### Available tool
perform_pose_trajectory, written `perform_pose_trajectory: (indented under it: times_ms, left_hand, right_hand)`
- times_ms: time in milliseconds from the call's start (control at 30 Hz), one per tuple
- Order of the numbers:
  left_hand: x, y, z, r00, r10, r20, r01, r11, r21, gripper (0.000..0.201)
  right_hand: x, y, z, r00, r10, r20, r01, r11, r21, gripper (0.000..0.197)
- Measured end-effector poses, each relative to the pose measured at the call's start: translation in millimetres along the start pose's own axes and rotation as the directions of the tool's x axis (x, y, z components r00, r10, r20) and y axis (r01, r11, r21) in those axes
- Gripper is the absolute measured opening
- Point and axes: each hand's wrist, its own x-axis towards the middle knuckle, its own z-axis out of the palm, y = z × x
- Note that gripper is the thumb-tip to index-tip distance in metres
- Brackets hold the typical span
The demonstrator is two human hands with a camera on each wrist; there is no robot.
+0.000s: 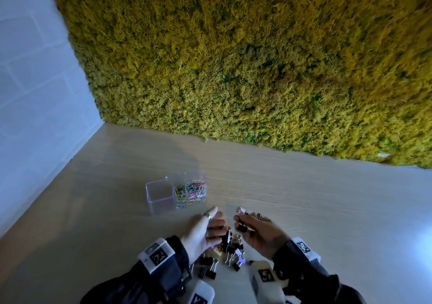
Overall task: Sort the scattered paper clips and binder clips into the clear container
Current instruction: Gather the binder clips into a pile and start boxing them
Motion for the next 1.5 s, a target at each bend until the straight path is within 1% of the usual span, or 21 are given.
perform_pose_trajectory:
  times_ms: [67,100,167,233,267,333,367,433,500,567,667,733,767,933,1100,1167,1233,1300,1367,1433,1500]
  left_hand:
    - [2.1,2.2,-3.5,0.984,-0.133,0.121,0.155,0.97,-0.189,0.041]
    - [1.1,3.9,-3.6,0.966,-0.165,0.196,0.212,0.945,-0.249,0.043]
    - [-0.6,5.8,-2.2,0.949,-0.164,0.269,0.247,0.917,-0.313,0.044]
    - [-3.0,7.8,2.0,0.951,-0.151,0.271,0.233,0.924,-0.303,0.044]
    - [-4.0,8.8,2.4,0.954,-0.138,0.265,0.217,0.929,-0.299,0.042]
    - [-3.6,9.2,-2.6,0.964,-0.135,0.227,0.207,0.921,-0.33,0.042]
    - [-1.6,9.1,-6.1,0.965,-0.143,0.221,0.215,0.913,-0.348,0.044]
    - [-0.2,10.3,-11.9,0.972,-0.143,0.186,0.207,0.895,-0.395,0.045]
    - [-1.4,12.0,-18.6,0.977,-0.123,0.174,0.189,0.881,-0.434,0.044]
    - [-6.6,14.4,-25.4,0.979,-0.091,0.182,0.166,0.875,-0.455,0.039]
    - [-10.6,16.7,-37.8,0.985,-0.065,0.159,0.132,0.879,-0.459,0.034]
    - [-11.5,17.9,-44.8,0.985,-0.068,0.156,0.134,0.875,-0.466,0.029]
    - [-12.1,18.5,-47.5,0.985,-0.068,0.16,0.137,0.871,-0.471,0.027]
    - [-14.9,19.2,-52.6,0.985,-0.061,0.159,0.133,0.861,-0.49,0.02]
    - [-9.6,11.9,-53.8,0.989,-0.069,0.133,0.127,0.856,-0.501,0.017]
    - [-6.9,7.8,-54.0,0.989,-0.068,0.129,0.124,0.857,-0.5,0.019]
    - [-5.9,4.1,-56.7,0.987,-0.061,0.146,0.126,0.859,-0.497,0.019]
    - [-7.8,2.5,-59.9,0.98,-0.043,0.192,0.133,0.864,-0.486,0.014]
    - [-8.2,3.9,-63.5,0.977,-0.021,0.214,0.124,0.868,-0.48,0.021]
    - [-7.0,6.7,-65.6,0.979,-0.017,0.201,0.118,0.856,-0.502,0.034]
    - [-6.7,8.9,-63.4,0.978,-0.038,0.205,0.142,0.842,-0.521,0.037]
  right_hand:
    - [-10.2,-4.1,18.1,0.988,-0.104,0.117,0.132,0.956,-0.262,0.013]
    - [-14.5,-5.6,26.6,0.972,-0.137,0.192,0.208,0.882,-0.423,0.017]
    - [-20.2,-7.4,40.2,0.92,-0.193,0.341,0.382,0.634,-0.673,0.029]
    - [-24.7,-10.7,48.6,0.867,-0.258,0.426,0.497,0.397,-0.771,0.033]
    - [-28.4,-14.4,50.4,0.84,-0.325,0.434,0.53,0.32,-0.785,0.029]
    - [-32.6,-21.7,43.7,0.77,-0.472,0.43,0.58,0.235,-0.78,0.021]
    - [-33.7,-25.5,38.8,0.746,-0.516,0.422,0.603,0.253,-0.757,0.02]
    - [-31.9,-28.5,26.8,0.76,-0.525,0.383,0.607,0.363,-0.706,0.021]
    - [-24.2,-24.9,11.2,0.782,-0.518,0.347,0.572,0.375,-0.73,0.021]
    - [-16.9,-17.4,-6.7,0.835,-0.419,0.357,0.467,0.195,-0.863,0.019]
    - [-7.1,8.5,-27.6,0.919,-0.081,0.385,0.373,-0.134,-0.918,0.081]
    - [-4.3,22.9,-28.2,0.92,-0.03,0.391,0.368,-0.275,-0.888,0.094]
    - [-2.9,26.9,-27.0,0.918,-0.048,0.393,0.363,-0.297,-0.883,0.092]
    - [3.8,18.7,-26.2,0.903,-0.142,0.406,0.394,-0.106,-0.913,0.049]
    - [4.4,6.3,-24.3,0.897,-0.264,0.354,0.353,-0.055,-0.934,0.02]
    - [7.2,1.9,-26.4,0.918,-0.289,0.273,0.294,0.033,-0.955,0.018]
    - [10.0,-1.6,-32.4,0.927,-0.309,0.213,0.269,0.151,-0.951,0.029]
    - [7.2,-7.0,-34.4,0.931,-0.314,0.187,0.277,0.273,-0.921,0.03]
    - [-0.4,-15.6,-30.4,0.93,-0.31,0.196,0.305,0.355,-0.884,0.026]
    - [-10.8,-26.2,-19.0,0.922,-0.303,0.24,0.345,0.365,-0.865,0.024]
    - [-20.4,-33.8,-0.5,0.892,-0.315,0.325,0.422,0.317,-0.849,0.019]
